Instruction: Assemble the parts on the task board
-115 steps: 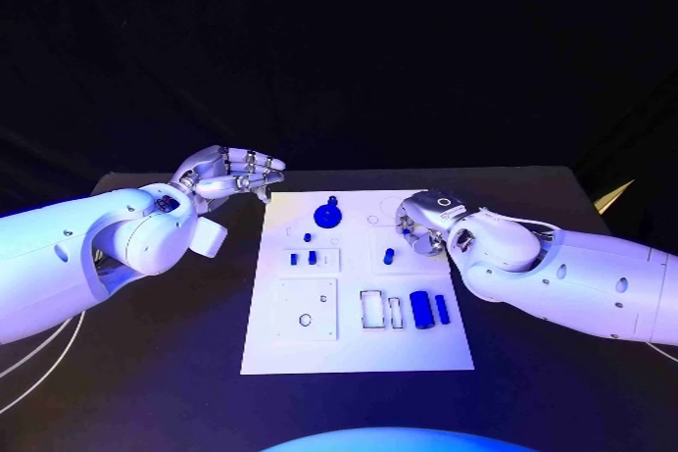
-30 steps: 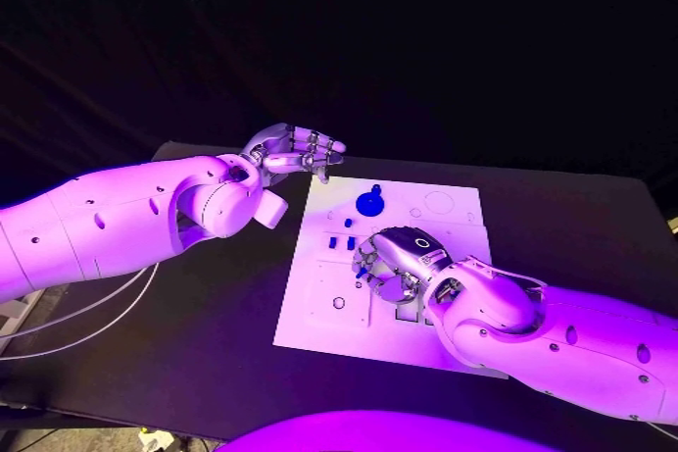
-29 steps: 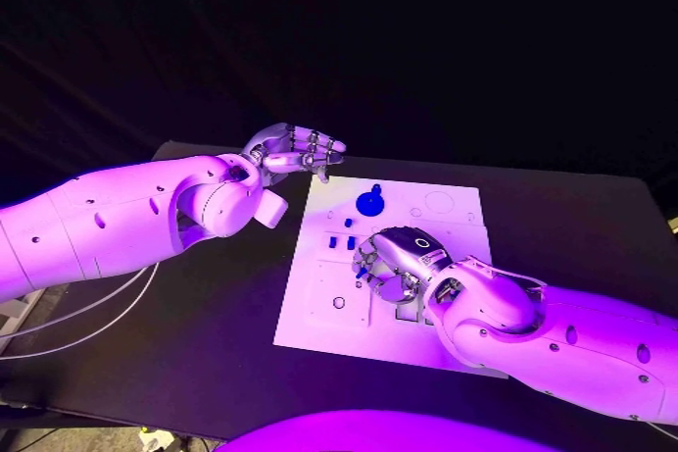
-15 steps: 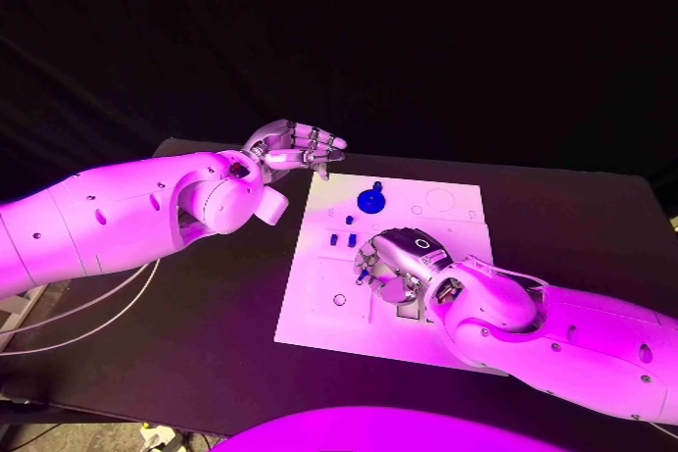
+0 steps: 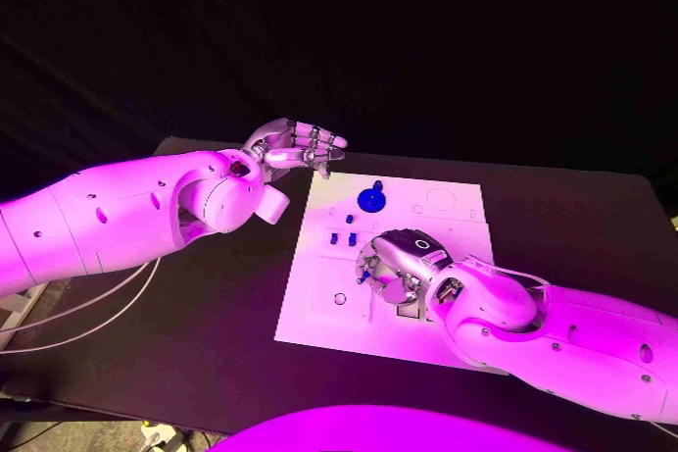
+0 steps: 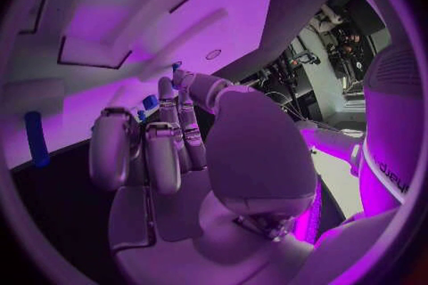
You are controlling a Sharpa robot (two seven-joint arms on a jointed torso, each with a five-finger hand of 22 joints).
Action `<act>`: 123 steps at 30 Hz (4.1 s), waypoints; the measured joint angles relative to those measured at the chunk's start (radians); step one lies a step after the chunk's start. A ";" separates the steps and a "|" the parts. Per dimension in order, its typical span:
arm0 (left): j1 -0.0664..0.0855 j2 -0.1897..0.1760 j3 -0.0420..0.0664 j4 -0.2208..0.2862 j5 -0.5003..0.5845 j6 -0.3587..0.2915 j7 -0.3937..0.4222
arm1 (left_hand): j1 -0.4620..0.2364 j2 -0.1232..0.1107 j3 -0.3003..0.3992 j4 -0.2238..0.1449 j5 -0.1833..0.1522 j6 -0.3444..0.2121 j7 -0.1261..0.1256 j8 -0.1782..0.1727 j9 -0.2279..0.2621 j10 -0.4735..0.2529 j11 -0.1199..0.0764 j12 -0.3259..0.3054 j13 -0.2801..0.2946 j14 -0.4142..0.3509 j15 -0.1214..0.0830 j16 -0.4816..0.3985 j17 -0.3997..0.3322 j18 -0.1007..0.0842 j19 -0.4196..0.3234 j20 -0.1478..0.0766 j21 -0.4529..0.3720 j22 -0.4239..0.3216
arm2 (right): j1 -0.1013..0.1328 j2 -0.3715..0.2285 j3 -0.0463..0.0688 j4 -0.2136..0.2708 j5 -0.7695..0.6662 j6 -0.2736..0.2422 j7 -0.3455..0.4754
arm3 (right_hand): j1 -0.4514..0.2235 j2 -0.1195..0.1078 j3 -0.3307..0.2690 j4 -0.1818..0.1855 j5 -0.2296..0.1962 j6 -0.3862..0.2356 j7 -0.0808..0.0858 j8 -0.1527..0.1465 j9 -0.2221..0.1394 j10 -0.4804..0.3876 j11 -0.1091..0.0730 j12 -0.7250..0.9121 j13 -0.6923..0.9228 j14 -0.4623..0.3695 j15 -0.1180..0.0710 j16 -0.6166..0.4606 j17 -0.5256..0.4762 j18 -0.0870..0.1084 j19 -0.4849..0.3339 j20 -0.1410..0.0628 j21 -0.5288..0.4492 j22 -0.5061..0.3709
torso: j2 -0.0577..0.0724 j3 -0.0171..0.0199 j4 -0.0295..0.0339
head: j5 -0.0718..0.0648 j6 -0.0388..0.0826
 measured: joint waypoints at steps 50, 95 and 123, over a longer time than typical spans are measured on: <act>0.000 -0.002 0.000 0.001 0.001 0.002 -0.005 | 0.000 0.000 0.000 0.000 0.000 0.000 0.000 0.000 -0.001 0.000 0.000 0.000 0.000 0.000 0.000 0.000 -0.001 0.000 0.001 -0.001 -0.005 -0.002 | -0.004 0.029 -0.004 -0.022 -0.023 0.045 -0.023 | -0.079 -0.022 -0.032 0.015 0.010 -0.138 0.028 -0.087 -0.032 -0.041 -0.014 -0.062 -0.021 -0.002 0.019 -0.001 0.000 0.000 -0.025 0.025 -0.074 0.000 | 0.000 -0.0003 -0.0001 | 0.000 -0.009; 0.000 -0.006 -0.003 -0.002 0.005 0.010 -0.009 | -0.005 0.005 -0.007 0.007 0.000 0.000 0.000 0.000 0.000 -0.004 -0.004 0.008 0.000 -0.003 0.003 0.000 -0.001 0.000 -0.003 0.003 -0.013 -0.006 | 0.134 -0.241 0.019 0.022 0.112 0.083 0.013 | -0.092 -0.067 -0.137 0.048 0.010 -0.181 0.028 -0.124 -0.043 -0.173 0.007 -0.024 -0.049 0.000 0.036 -0.027 -0.001 0.000 -0.049 0.041 -0.186 0.000 | 0.001 0.0011 0.0003 | -0.075 0.031; 0.000 -0.007 -0.003 -0.003 0.006 0.011 -0.009 | -0.005 0.005 -0.007 0.007 0.000 0.000 0.000 0.000 0.000 -0.003 -0.004 0.008 0.000 -0.003 0.003 0.000 -0.001 0.000 -0.003 0.003 -0.013 -0.007 | 0.123 -0.187 0.013 -0.023 0.098 0.163 -0.001 | -0.048 -0.008 -0.077 0.066 -0.004 -0.101 0.027 -0.095 -0.033 -0.063 -0.016 0.019 -0.058 0.000 0.028 -0.014 -0.001 0.000 -0.025 0.028 -0.132 0.001 | 0.000 -0.0001 0.0006 | -0.072 0.024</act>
